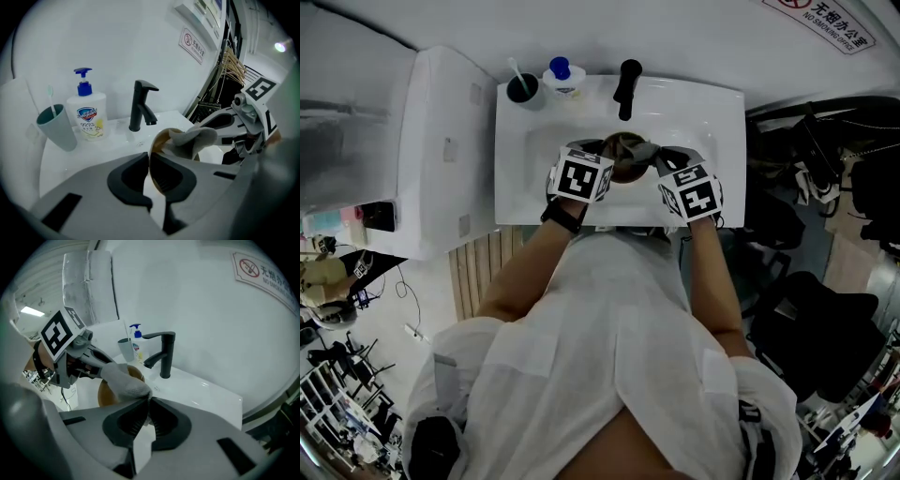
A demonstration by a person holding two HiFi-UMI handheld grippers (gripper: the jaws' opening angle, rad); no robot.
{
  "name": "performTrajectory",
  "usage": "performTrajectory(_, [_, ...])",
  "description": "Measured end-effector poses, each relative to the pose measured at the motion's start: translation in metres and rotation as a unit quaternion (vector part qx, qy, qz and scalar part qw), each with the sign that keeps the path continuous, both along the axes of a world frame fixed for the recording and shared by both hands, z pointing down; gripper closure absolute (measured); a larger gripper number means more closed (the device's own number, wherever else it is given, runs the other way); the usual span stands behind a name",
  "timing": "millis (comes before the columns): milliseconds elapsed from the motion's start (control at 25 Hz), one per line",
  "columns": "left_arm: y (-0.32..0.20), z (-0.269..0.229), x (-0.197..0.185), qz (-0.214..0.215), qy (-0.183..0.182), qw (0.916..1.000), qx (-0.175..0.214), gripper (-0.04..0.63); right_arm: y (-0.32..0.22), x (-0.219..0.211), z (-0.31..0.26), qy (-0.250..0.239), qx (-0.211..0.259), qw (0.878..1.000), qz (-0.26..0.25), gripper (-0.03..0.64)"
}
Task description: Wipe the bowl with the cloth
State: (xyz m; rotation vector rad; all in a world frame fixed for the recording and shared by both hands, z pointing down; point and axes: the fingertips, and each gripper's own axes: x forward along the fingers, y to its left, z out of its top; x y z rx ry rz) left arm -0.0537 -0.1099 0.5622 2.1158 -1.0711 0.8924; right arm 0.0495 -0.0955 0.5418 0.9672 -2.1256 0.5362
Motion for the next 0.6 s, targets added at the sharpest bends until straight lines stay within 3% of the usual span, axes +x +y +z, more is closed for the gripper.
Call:
performTrajectory(120, [0.002, -0.002, 0.005, 0.013, -0.003, 0.9999, 0.001, 0.569, -0.01, 0.001, -0.007, -0.001, 0.036, 0.999, 0.015, 0.575])
performTrajectory(280, [0.005, -0.004, 0.009, 0.036, -0.001, 0.9994, -0.001, 0.574, -0.014, -0.001, -0.012, -0.059, 0.044, 0.997, 0.018, 0.575])
performTrajectory(440, [-0.002, -0.005, 0.0, -0.01, 0.029, 0.9995, -0.009, 0.577, -0.011, -0.002, -0.019, -0.114, 0.046, 0.992, 0.023, 0.575])
performTrajectory(600, [-0.017, -0.008, -0.015, -0.06, 0.025, 0.9979, 0.009, 0.577, 0.01, -0.017, -0.01, -0.074, 0.049, 0.995, -0.038, 0.575])
